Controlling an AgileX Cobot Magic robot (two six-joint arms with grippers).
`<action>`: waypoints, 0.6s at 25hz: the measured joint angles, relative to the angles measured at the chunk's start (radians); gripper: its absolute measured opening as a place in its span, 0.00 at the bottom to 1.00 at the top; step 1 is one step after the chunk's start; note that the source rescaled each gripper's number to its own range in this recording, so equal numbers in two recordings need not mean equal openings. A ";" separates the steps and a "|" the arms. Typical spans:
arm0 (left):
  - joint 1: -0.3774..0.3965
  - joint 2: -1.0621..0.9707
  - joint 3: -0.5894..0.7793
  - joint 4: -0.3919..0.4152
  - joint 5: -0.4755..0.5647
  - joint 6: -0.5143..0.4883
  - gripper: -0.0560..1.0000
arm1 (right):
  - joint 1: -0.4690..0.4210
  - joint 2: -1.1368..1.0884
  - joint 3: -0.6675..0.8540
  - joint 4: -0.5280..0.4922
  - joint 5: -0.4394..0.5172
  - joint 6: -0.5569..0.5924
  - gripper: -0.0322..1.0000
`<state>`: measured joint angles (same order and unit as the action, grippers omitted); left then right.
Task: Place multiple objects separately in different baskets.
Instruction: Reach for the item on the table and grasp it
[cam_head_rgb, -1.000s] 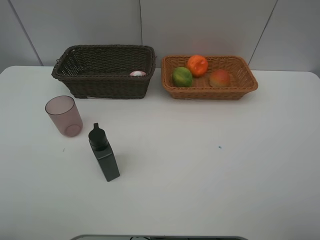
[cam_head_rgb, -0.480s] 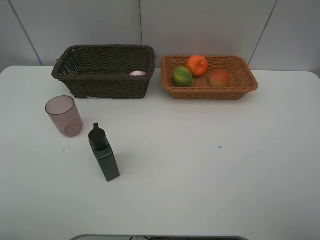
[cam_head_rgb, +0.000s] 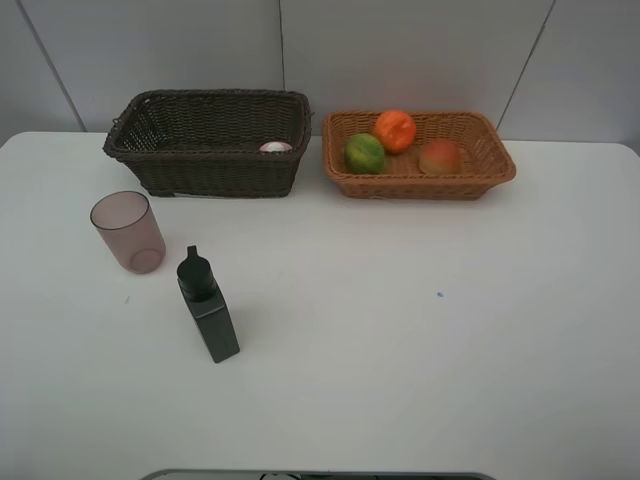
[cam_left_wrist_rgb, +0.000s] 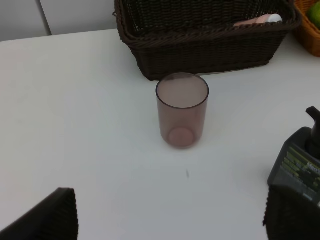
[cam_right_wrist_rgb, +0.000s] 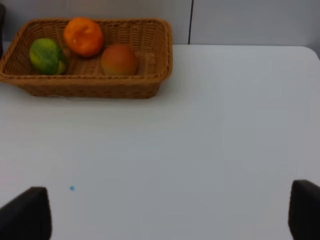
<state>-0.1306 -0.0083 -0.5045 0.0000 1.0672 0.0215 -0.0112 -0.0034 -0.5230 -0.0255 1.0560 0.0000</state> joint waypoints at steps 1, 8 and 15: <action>0.000 0.000 0.000 0.000 0.000 0.000 0.96 | 0.000 0.000 0.001 0.000 0.000 0.000 1.00; 0.000 0.000 0.000 0.000 0.000 0.000 0.96 | 0.000 0.000 0.002 0.000 0.000 0.000 1.00; 0.000 0.000 0.000 0.000 0.000 0.000 0.96 | 0.000 0.000 0.002 0.000 0.000 0.000 1.00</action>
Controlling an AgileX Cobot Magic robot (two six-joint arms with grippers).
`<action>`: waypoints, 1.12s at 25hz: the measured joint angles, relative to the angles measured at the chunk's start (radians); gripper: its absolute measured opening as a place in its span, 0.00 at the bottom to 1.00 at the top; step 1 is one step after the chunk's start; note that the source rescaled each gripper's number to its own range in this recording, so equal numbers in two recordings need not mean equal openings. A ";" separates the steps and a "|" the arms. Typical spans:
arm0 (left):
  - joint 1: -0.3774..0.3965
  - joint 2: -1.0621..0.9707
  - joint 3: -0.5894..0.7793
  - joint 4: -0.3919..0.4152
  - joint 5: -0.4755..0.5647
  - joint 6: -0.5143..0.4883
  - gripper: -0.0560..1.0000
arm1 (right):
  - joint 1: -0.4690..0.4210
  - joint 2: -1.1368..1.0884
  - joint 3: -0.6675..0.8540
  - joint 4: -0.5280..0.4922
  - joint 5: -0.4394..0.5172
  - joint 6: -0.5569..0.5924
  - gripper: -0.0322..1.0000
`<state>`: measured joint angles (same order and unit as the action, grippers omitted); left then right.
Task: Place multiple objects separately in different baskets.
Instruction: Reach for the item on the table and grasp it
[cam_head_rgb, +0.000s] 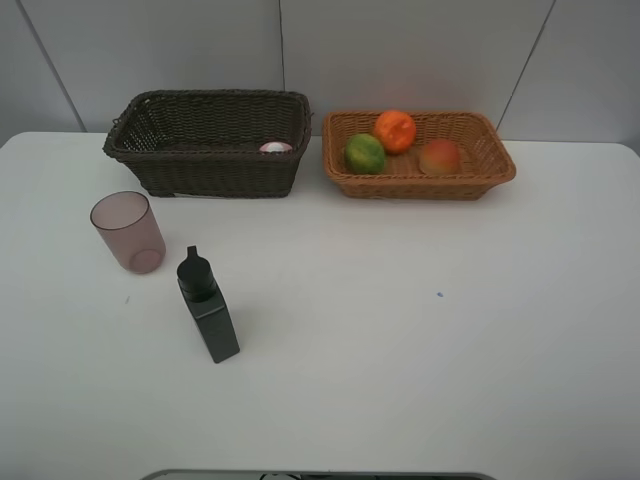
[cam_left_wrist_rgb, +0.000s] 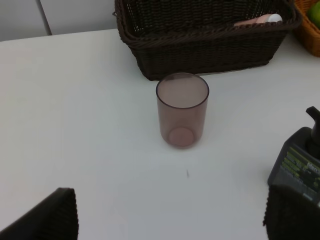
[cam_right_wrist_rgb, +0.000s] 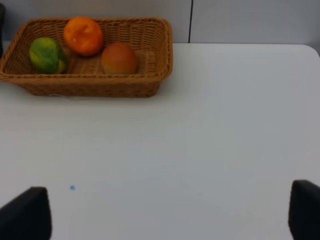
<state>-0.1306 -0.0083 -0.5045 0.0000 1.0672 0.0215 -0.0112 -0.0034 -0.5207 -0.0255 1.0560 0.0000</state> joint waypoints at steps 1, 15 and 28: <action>0.000 0.000 0.000 0.000 0.000 0.000 0.96 | 0.000 0.000 0.000 0.000 0.000 0.000 1.00; 0.000 0.000 0.000 0.000 0.000 0.000 0.96 | 0.000 0.000 0.000 0.000 0.000 0.000 1.00; 0.000 0.000 0.000 -0.014 0.000 -0.056 0.96 | 0.000 0.000 0.000 0.000 0.000 0.000 1.00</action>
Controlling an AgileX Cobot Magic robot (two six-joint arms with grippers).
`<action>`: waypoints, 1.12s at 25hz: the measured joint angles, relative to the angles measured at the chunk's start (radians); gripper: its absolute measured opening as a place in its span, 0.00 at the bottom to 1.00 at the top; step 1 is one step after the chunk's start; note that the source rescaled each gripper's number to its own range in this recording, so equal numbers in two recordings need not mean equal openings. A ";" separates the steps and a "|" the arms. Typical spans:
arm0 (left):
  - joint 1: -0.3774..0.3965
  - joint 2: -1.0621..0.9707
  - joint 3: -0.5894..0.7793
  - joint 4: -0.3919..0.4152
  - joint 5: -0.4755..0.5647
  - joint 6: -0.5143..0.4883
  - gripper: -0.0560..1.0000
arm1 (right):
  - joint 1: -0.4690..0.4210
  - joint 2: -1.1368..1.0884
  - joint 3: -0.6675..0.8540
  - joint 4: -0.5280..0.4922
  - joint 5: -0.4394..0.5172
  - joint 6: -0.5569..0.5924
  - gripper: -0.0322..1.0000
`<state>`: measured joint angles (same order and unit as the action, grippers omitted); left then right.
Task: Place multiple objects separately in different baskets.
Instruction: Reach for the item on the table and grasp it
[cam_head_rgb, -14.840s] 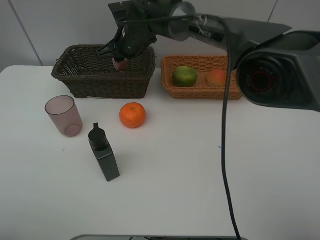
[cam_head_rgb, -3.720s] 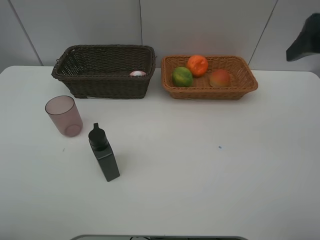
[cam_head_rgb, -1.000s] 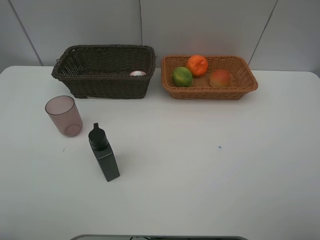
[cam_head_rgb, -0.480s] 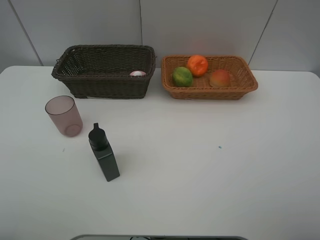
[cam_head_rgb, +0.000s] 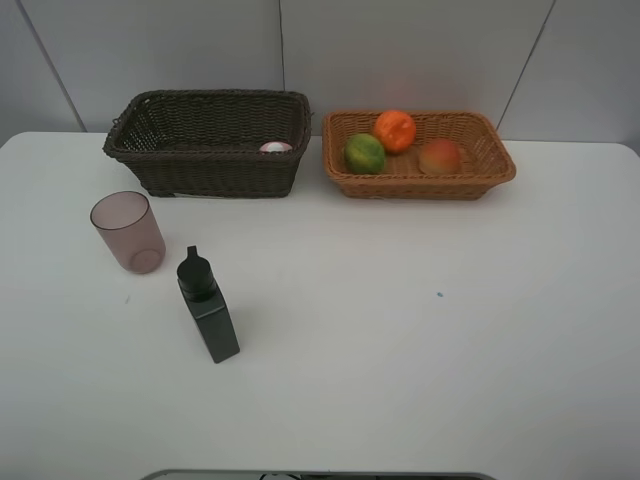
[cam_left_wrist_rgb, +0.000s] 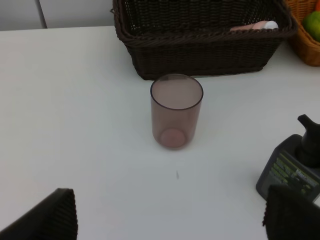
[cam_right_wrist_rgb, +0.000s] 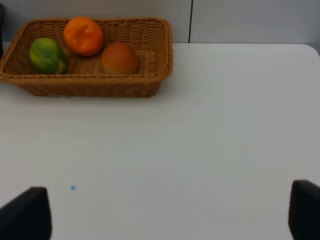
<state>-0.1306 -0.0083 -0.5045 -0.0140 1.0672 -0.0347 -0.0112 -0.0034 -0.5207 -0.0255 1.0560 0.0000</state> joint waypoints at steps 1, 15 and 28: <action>0.000 0.000 0.000 0.000 0.000 0.000 0.96 | 0.000 0.000 0.000 0.000 0.000 0.000 1.00; 0.000 0.000 0.000 0.002 0.000 0.000 0.96 | 0.000 0.000 0.000 0.000 0.000 0.000 1.00; 0.000 0.353 -0.096 0.003 -0.034 -0.004 0.96 | 0.000 0.000 0.000 0.000 0.000 0.000 1.00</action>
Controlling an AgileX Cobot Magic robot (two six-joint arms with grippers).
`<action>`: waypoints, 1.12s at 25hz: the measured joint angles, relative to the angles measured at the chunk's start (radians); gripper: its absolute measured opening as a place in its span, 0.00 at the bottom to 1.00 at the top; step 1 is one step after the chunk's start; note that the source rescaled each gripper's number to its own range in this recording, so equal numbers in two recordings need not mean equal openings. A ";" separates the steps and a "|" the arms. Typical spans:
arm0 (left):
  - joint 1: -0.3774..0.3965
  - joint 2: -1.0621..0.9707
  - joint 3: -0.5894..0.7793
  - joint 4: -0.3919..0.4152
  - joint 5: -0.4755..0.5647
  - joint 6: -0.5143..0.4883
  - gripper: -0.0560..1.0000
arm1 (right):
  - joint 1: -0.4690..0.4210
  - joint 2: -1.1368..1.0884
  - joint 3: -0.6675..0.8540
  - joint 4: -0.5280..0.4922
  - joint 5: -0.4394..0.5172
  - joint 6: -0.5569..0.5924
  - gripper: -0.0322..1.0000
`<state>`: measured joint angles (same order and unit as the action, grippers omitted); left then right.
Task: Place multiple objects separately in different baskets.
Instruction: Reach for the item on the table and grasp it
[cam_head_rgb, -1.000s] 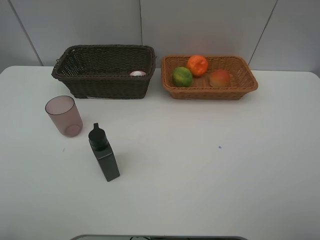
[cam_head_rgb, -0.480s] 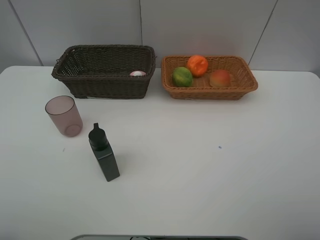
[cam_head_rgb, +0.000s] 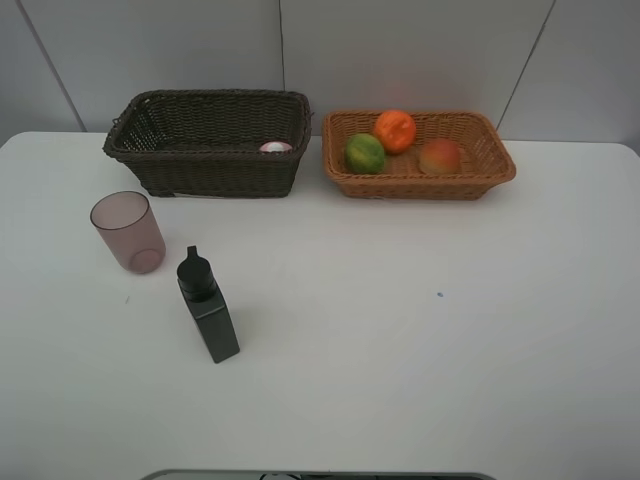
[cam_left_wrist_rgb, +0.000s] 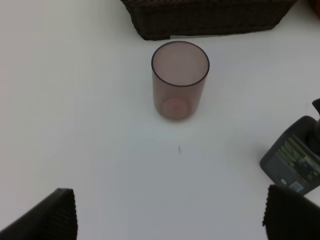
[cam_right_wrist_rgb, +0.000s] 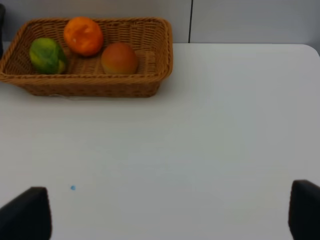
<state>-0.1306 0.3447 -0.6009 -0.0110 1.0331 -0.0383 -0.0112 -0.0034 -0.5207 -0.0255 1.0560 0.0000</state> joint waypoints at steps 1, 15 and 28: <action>0.000 0.042 -0.016 0.000 -0.008 0.000 0.96 | 0.000 0.000 0.000 0.000 0.000 0.000 1.00; 0.000 0.677 -0.278 0.026 0.043 -0.013 0.96 | 0.000 0.000 0.000 0.000 0.000 0.000 1.00; 0.000 1.148 -0.430 0.091 -0.041 -0.084 0.96 | 0.000 0.000 0.000 0.000 0.000 0.000 1.00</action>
<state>-0.1306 1.4926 -1.0306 0.0797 0.9922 -0.1221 -0.0112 -0.0034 -0.5207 -0.0255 1.0560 0.0000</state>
